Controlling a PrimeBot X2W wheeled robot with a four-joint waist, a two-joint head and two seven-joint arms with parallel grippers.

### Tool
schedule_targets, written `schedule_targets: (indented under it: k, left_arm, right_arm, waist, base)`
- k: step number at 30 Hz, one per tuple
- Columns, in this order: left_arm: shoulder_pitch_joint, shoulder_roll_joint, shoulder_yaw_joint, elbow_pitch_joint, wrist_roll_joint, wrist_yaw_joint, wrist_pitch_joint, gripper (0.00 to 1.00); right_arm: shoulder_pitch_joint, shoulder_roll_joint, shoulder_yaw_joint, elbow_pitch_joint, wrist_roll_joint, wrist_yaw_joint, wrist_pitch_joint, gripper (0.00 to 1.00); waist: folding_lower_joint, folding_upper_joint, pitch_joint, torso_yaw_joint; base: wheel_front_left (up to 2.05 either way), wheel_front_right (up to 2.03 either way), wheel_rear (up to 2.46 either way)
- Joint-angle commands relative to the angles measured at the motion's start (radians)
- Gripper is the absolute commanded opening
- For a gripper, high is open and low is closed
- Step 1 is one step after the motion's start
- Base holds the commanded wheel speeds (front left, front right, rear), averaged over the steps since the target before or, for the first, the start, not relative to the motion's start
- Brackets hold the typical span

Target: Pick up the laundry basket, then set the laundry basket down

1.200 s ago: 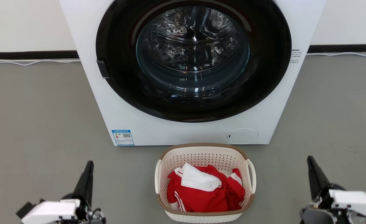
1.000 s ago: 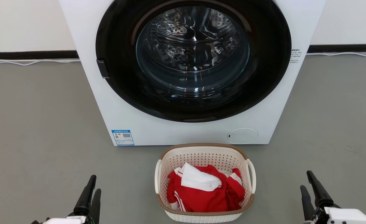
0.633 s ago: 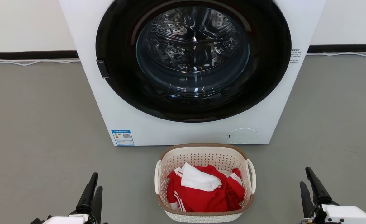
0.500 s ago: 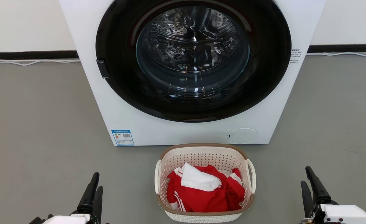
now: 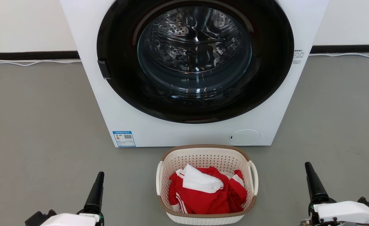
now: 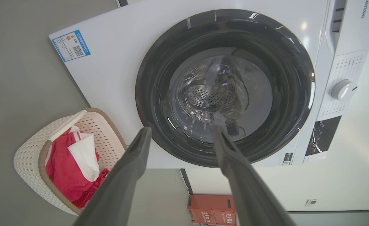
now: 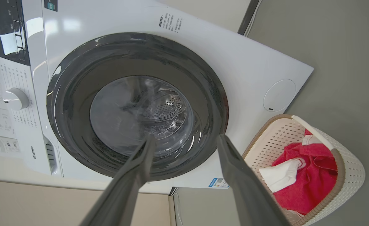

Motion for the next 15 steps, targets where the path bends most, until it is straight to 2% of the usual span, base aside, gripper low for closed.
schedule_targets:
  k: [1,15]
  left_arm:
    - [-0.026,0.007,0.001,-0.035,0.041,0.009,-0.012,1.00]
    - [-0.018,0.009,-0.015,-0.052,0.265,0.029,-0.049,1.00]
  right_arm:
    - [-0.016,-0.009,0.011,-0.040,-0.048,0.005,-0.014,1.00]
    - [-0.012,-0.021,0.044,-0.060,-0.291,0.007,-0.052,1.00]
  waist:
    - [-0.0002,0.0000,0.000,0.000]
    - [-0.0002,0.0000,-0.002,-0.004]
  base:
    - [0.00,0.00,0.00]
    - [0.00,0.00,0.00]
